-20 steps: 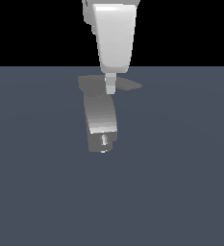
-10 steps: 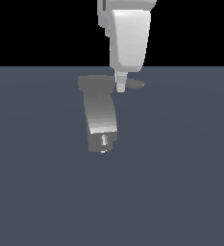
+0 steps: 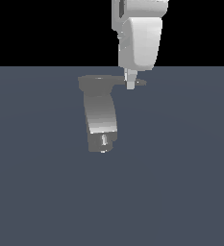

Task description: Turn on the faucet by rotating a designated handle.

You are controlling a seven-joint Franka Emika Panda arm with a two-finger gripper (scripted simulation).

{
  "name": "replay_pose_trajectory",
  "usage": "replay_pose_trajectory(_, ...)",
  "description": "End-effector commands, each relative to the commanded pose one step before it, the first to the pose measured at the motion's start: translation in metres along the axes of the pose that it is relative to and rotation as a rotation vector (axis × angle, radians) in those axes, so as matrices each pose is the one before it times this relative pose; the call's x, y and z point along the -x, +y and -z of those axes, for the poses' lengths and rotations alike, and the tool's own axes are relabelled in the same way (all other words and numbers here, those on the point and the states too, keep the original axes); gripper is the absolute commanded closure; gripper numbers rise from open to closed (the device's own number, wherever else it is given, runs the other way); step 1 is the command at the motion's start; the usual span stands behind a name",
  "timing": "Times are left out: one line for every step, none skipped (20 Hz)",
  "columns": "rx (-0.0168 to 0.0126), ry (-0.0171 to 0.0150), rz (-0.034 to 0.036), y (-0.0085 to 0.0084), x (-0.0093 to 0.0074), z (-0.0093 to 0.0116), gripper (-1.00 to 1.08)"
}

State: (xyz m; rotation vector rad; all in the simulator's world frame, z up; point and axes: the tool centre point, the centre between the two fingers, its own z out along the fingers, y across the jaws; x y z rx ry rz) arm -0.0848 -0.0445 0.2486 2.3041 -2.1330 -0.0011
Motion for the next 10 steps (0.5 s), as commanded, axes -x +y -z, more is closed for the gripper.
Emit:
replay_pose_trajectory(-0.00197, -0.00018, -0.01348, -0.00655, -0.01436, -0.00041, 1.08)
replay_pose_trajectory(0.00003, -0.00003, -0.00069, -0.00255, -0.00315, 0.0, 1.08)
replay_pose_trajectory(0.00003, -0.00004, -0.00084, -0.00253, -0.00321, -0.00001, 1.08)
replay_pose_trajectory(0.00003, -0.00003, -0.00069, -0.00254, -0.00313, 0.0, 1.08)
replay_pose_trajectory(0.00003, -0.00005, -0.00084, -0.00252, -0.0032, 0.0, 1.08)
replay_pose_trajectory(0.00003, -0.00004, -0.00069, -0.00253, -0.00311, 0.00001, 1.08)
replay_pose_trajectory(0.00003, -0.00006, -0.00084, -0.00251, -0.00317, 0.0, 1.08)
replay_pose_trajectory(0.00002, -0.00006, -0.00069, -0.00252, -0.00308, 0.00001, 1.08)
replay_pose_trajectory(0.00002, -0.00007, -0.00069, -0.00252, -0.00306, 0.00002, 1.08)
replay_pose_trajectory(0.0, 0.0, 0.0, 0.0, 0.0, 0.0, 1.08)
